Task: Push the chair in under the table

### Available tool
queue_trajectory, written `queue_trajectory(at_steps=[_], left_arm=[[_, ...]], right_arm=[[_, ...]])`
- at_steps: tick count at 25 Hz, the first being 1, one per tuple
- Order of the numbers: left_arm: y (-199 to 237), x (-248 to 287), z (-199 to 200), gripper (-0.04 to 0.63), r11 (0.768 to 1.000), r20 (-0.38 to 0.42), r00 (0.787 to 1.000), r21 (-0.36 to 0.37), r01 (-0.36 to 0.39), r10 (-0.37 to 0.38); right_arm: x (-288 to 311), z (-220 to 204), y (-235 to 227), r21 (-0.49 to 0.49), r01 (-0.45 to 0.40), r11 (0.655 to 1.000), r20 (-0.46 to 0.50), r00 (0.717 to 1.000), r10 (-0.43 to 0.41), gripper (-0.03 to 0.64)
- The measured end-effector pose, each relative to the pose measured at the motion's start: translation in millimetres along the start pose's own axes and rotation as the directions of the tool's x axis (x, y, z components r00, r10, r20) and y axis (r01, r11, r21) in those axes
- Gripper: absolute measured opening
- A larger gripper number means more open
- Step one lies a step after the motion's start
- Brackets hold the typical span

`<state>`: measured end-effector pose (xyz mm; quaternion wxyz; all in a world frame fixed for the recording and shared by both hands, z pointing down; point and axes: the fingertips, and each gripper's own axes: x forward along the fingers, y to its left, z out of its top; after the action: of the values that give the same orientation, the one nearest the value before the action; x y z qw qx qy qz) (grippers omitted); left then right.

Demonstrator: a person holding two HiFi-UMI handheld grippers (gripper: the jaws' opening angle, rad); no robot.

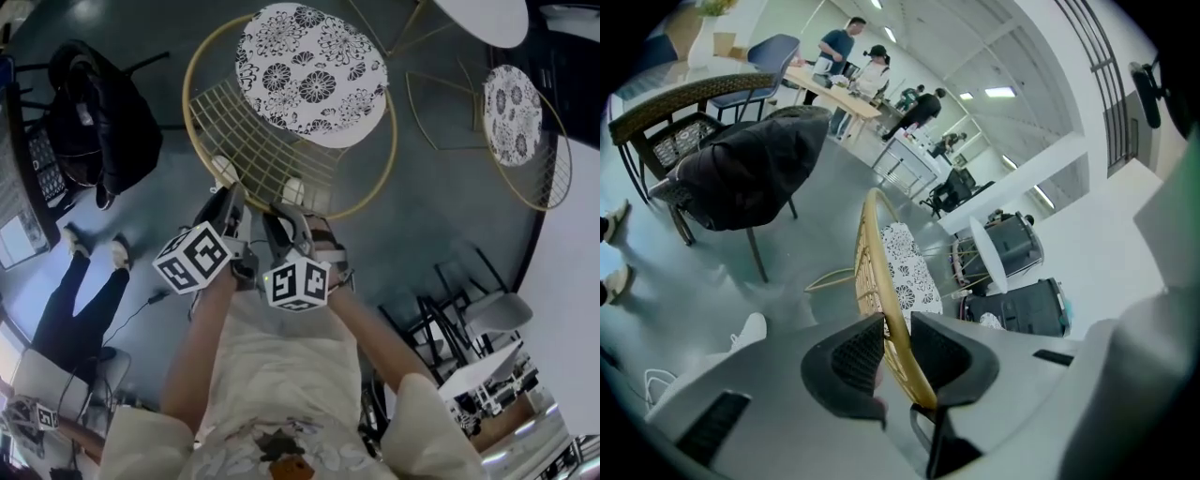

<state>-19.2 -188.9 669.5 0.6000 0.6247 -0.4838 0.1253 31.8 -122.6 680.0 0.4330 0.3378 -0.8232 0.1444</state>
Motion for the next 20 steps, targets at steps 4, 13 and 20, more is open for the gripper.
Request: queue_trajectory(at_steps=[4, 13, 20], left_arm=[[-0.9, -0.5, 0.8, 0.084, 1.000, 0.028, 0.999, 0.005, 0.018, -0.018], [-0.7, -0.8, 1.6, 0.084, 0.999, 0.042, 0.998, -0.009, 0.046, -0.046], [-0.7, -0.4, 1.8, 0.084, 0.997, 0.061, 0.995, -0.022, 0.080, -0.079]], right_arm=[[-1.5, 2.1, -2.0, -0.012, 0.024, 1.000, 0.019, 1.000, -0.023, 0.071], [-2.9, 2.6, -2.8, 0.006, 0.032, 0.999, 0.032, 0.999, -0.032, 0.071], [-0.6, 1.8, -2.5, -0.023, 0.049, 0.999, 0.041, 0.998, -0.048, 0.072]])
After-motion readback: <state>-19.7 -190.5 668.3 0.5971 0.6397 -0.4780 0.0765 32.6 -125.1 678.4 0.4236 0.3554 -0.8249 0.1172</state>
